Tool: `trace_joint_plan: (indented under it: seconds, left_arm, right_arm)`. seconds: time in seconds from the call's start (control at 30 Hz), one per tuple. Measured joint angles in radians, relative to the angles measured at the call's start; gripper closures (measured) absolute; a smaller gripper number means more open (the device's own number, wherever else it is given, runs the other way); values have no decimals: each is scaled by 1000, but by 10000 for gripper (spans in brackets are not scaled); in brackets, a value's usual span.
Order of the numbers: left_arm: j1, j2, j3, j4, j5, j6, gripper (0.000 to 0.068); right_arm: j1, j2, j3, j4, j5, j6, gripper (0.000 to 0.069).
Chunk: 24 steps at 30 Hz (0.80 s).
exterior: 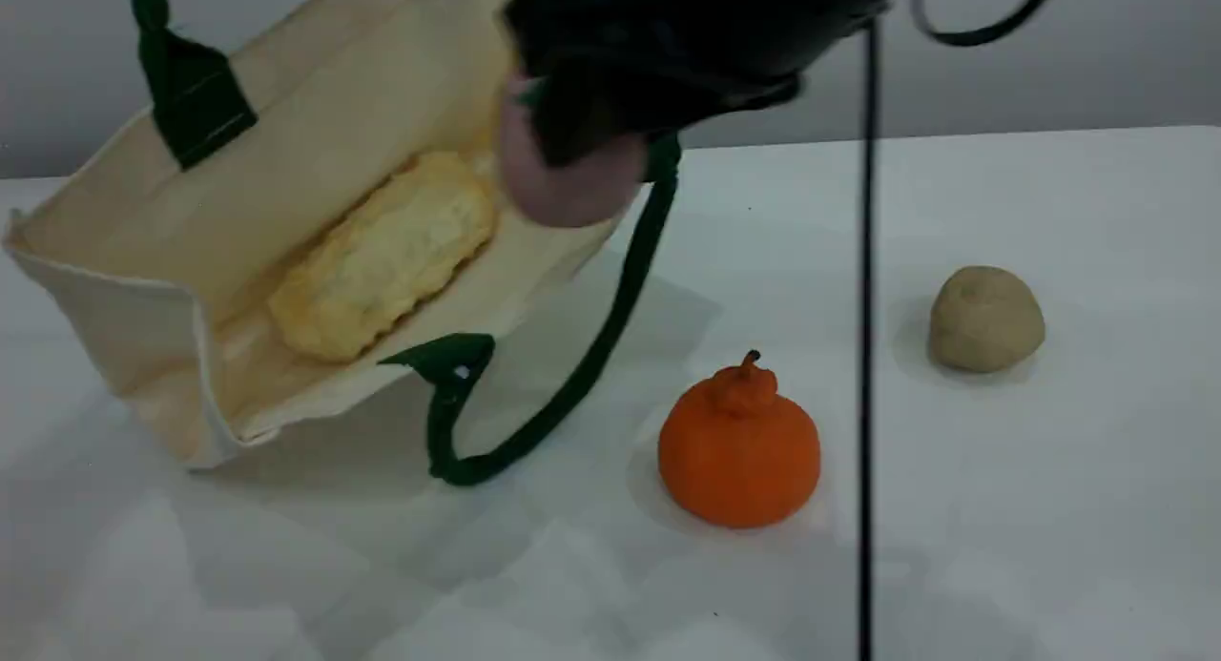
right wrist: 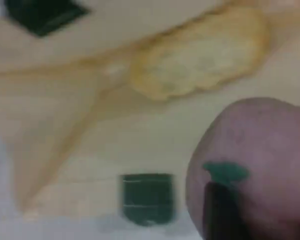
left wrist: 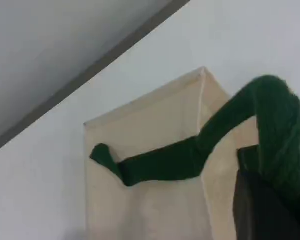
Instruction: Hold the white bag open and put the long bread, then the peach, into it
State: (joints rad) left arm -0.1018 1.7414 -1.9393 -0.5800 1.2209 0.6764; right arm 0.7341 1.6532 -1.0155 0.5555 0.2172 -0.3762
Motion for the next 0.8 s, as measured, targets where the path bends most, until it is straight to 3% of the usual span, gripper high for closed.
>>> trace_joint_plan:
  seconds: [0.1,0.4,0.8]
  left_arm:
    - [0,0,0,-2,-1,0,586]
    - [0,0,0,1,-1,0,586]
    - [0,0,0,3,-1,-1,586]
  right_arm:
    - [38,29,-16,0,-54,0,390]
    - [37,198,-147,4,-124,-65,390]
    - [37,333,-350,21,-33,-64,366]
